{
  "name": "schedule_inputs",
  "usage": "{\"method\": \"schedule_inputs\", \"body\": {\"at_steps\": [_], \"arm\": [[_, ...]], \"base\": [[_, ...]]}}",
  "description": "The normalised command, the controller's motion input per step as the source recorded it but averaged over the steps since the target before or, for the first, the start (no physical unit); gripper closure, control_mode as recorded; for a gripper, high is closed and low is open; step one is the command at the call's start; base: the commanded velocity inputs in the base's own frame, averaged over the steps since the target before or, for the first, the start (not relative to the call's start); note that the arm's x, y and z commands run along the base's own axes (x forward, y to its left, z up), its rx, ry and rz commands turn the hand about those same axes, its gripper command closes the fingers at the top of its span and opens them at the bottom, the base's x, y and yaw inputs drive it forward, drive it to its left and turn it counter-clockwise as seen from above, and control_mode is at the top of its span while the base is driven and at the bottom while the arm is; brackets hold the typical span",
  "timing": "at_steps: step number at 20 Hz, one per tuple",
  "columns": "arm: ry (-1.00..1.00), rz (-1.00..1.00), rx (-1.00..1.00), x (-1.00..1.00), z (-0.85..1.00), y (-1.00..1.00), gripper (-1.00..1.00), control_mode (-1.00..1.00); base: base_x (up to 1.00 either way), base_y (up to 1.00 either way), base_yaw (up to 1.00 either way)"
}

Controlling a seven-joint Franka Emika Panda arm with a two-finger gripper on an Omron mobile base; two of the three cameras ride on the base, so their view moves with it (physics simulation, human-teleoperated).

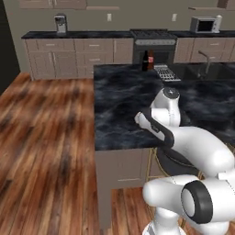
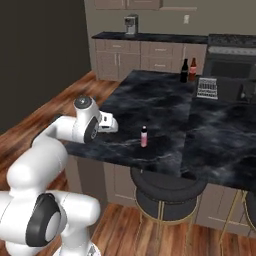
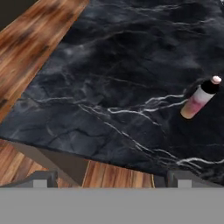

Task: Place the large bottle from the dining counter next to the other large bottle outside the sink, and place the small bottle from the dining counter next to the other small bottle inside the sink.

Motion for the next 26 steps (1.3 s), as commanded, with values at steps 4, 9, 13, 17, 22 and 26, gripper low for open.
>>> {"method": "schedule_inputs", "body": {"at_steps": [4, 9, 13, 17, 22, 26], "arm": [[0.00, 0.00, 0.00, 0.00, 0.00, 0.00, -1.00, 1.00], [0.00, 0.00, 0.00, 0.00, 0.00, 0.00, -1.00, 1.00], [0.00, 0.00, 0.00, 0.00, 0.00, 0.00, -1.00, 1.00], [0.00, 0.00, 0.00, 0.00, 0.00, 0.00, -1.00, 1.00], [0.00, 0.00, 0.00, 0.00, 0.00, 0.00, -1.00, 1.00], [0.00, 0.00, 0.00, 0.00, 0.00, 0.00, -1.00, 1.00]], "base": [[-0.01, -0.02, 0.08], [-0.38, -0.28, 0.00], [-0.33, -0.55, 0.00], [-0.06, -0.52, 0.00], [0.20, -0.19, -0.01], [0.38, 0.00, 0.00]]}}
